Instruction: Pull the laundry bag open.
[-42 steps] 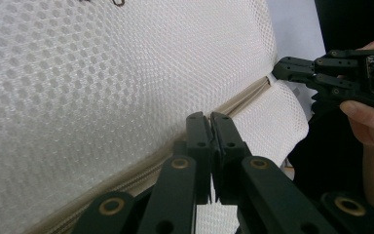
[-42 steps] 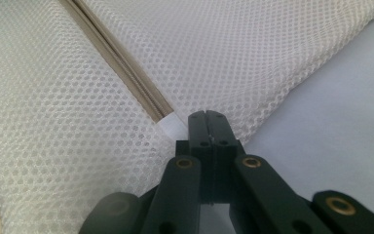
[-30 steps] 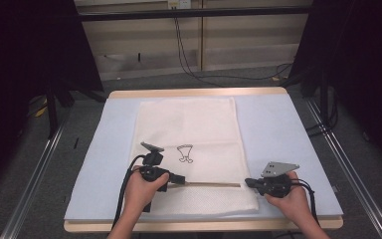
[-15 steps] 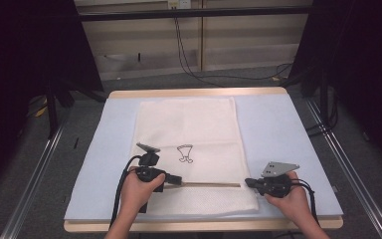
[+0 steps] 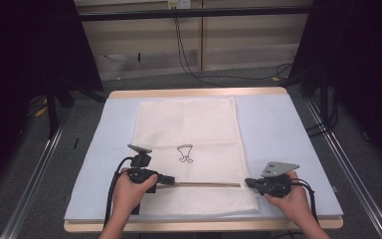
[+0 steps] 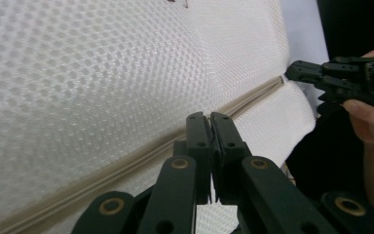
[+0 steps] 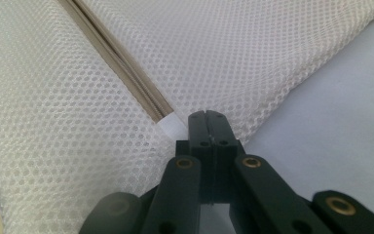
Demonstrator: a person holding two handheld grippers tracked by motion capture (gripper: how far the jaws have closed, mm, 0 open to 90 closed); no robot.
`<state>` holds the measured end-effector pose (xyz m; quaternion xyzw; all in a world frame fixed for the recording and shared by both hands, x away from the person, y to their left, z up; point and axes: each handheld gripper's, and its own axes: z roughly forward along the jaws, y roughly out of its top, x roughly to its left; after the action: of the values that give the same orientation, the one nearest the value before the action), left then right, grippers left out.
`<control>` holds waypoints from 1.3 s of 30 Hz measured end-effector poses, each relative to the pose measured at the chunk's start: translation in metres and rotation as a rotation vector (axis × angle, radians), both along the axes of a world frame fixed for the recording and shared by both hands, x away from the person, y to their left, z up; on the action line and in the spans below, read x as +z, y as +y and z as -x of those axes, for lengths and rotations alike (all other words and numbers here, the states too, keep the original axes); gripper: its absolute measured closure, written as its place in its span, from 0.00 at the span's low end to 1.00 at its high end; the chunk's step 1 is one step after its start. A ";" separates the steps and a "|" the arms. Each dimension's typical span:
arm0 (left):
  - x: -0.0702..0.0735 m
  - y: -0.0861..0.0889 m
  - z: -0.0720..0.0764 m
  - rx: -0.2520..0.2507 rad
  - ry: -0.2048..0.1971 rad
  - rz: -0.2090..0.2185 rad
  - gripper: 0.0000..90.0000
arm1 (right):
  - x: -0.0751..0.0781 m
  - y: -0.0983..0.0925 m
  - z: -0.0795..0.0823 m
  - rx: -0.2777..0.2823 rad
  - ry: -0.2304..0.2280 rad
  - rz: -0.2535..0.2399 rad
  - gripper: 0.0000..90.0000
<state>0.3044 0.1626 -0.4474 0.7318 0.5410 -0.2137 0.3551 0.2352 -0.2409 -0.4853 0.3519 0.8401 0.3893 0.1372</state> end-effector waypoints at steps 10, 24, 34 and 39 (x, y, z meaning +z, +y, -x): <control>-0.001 0.012 0.001 0.017 -0.001 0.006 0.97 | 0.000 0.000 0.000 0.003 0.000 0.000 1.00; 0.001 0.033 0.004 0.058 0.007 0.016 0.97 | 0.000 0.000 0.000 -0.007 0.009 -0.008 1.00; 0.001 0.056 0.009 0.097 0.002 0.014 0.97 | 0.000 0.001 0.001 -0.013 0.002 -0.003 1.00; 0.001 0.067 0.011 0.113 -0.004 0.011 0.97 | 0.000 0.002 0.002 -0.022 0.000 0.005 1.00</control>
<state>0.2929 0.2294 -0.4463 0.6985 0.5797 -0.1948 0.3717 0.2337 -0.2393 -0.4852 0.3608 0.8372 0.3855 0.1423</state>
